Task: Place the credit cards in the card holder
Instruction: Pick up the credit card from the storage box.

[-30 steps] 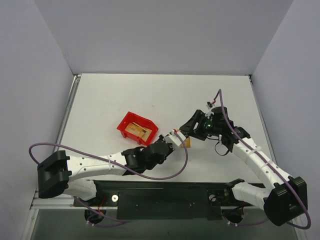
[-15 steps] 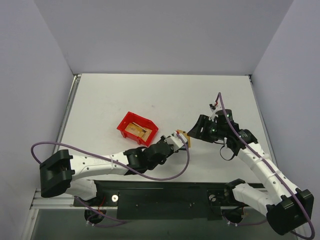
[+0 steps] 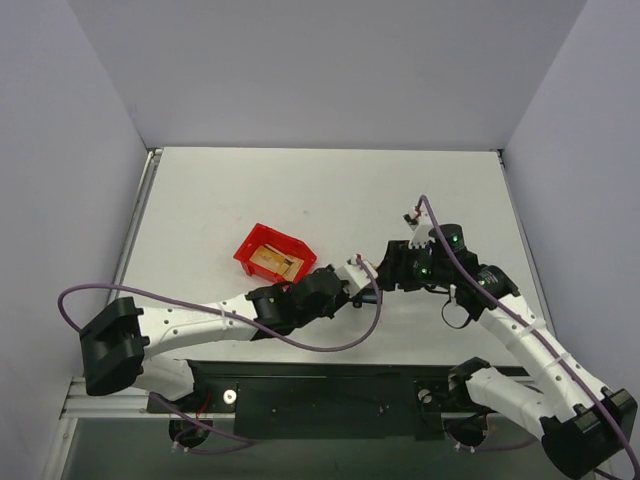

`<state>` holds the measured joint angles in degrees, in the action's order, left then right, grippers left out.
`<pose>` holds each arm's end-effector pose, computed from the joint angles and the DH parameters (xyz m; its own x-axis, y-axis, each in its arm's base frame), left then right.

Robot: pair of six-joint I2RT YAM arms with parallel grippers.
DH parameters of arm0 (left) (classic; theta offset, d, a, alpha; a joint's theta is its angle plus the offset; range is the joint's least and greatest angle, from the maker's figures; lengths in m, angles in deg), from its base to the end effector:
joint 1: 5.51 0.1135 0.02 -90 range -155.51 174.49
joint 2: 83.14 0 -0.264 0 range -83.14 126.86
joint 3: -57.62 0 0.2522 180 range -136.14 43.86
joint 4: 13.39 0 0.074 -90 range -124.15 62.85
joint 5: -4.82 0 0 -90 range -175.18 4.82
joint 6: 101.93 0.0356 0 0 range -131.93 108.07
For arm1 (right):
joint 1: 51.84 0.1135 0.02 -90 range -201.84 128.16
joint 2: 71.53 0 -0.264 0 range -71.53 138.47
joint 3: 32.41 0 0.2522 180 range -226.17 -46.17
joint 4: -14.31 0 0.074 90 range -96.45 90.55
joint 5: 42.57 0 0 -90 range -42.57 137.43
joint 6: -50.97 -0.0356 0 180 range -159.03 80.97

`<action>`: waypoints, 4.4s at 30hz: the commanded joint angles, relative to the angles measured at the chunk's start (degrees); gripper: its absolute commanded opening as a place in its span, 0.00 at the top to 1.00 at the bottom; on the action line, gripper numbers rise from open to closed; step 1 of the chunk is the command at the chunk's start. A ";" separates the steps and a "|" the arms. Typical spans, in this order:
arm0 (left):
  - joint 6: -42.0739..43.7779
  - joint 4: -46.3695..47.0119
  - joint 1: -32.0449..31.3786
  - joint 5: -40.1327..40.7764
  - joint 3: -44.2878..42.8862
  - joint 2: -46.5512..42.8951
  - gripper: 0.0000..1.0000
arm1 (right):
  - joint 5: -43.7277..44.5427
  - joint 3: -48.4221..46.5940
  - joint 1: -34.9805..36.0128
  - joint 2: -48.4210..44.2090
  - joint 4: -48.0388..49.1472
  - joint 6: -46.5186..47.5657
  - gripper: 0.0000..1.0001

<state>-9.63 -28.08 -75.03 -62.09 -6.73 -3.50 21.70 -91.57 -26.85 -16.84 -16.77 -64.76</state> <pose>0.1209 -0.2839 0.2533 -0.1449 0.4934 -0.8576 0.7493 0.6208 0.2306 0.1871 0.1043 0.3011 -0.6837 0.1128 -0.7210 -0.4835 0.6700 0.5633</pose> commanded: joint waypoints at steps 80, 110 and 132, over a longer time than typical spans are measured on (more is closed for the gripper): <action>-4.76 -13.85 17.03 -19.58 -11.73 -18.89 0.25 | 38.29 2.08 23.79 -8.90 2.29 0.81 1.00; -11.62 -7.42 20.82 -21.25 -6.19 -14.16 0.24 | 37.08 18.69 1.99 -8.20 14.59 -11.53 1.00; -10.39 -7.77 21.35 -22.83 -6.63 -11.17 0.24 | 44.89 15.88 0.23 -1.53 8.27 -12.05 0.50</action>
<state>-20.53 -38.02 -54.09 -83.99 -12.72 -15.04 63.38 -72.80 -25.80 -19.61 -6.50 -75.45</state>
